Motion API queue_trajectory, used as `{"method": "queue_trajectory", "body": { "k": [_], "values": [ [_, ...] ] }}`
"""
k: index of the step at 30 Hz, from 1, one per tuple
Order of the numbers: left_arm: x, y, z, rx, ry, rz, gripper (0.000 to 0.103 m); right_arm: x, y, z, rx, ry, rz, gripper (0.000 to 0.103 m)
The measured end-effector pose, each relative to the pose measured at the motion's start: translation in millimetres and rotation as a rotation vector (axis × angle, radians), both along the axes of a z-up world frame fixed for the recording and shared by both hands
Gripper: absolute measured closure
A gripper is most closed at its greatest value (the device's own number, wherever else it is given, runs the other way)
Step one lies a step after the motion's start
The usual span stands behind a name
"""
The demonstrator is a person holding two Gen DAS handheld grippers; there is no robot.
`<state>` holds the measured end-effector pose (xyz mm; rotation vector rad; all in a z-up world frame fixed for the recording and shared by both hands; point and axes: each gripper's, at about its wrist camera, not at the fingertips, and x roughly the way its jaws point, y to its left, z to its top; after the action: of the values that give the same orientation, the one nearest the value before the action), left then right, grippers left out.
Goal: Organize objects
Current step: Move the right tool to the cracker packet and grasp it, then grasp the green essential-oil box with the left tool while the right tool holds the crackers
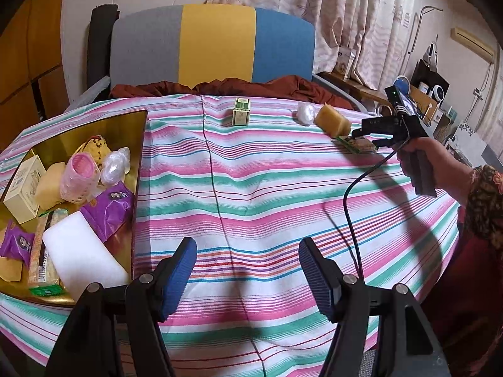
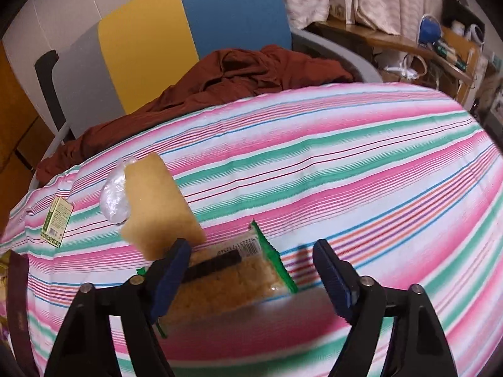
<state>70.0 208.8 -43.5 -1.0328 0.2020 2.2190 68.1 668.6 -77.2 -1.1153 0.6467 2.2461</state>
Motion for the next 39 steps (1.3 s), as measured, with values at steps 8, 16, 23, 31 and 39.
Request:
{"method": "queue_trajectory", "body": {
  "k": [8, 16, 23, 31, 39],
  "values": [
    [0.1, 5.7, -5.7, 0.016, -0.030, -0.011, 0.035, 17.0, -37.7, -8.9, -0.181, 0.022, 0.131, 0.040],
    [0.7, 4.7, -7.1, 0.037, -0.059, -0.004, 0.035, 41.6, -98.4, 23.7, 0.035, 0.037, 0.304, 0.010],
    [2.2, -4.5, 2.6, 0.035, -0.021, 0.015, 0.035, -8.2, -92.0, 8.9, 0.098, -0.067, 0.437, 0.009],
    [-14.9, 2.5, 5.8, 0.045, -0.039, 0.028, 0.035, -4.8, -103.7, -15.0, 0.021, -0.123, 0.483, 0.038],
    [-59.1, 49.1, 20.4, 0.058, -0.059, 0.026, 0.035, 16.7, -134.5, -9.3, 0.022, -0.176, 0.371, 0.053]
  ]
}}
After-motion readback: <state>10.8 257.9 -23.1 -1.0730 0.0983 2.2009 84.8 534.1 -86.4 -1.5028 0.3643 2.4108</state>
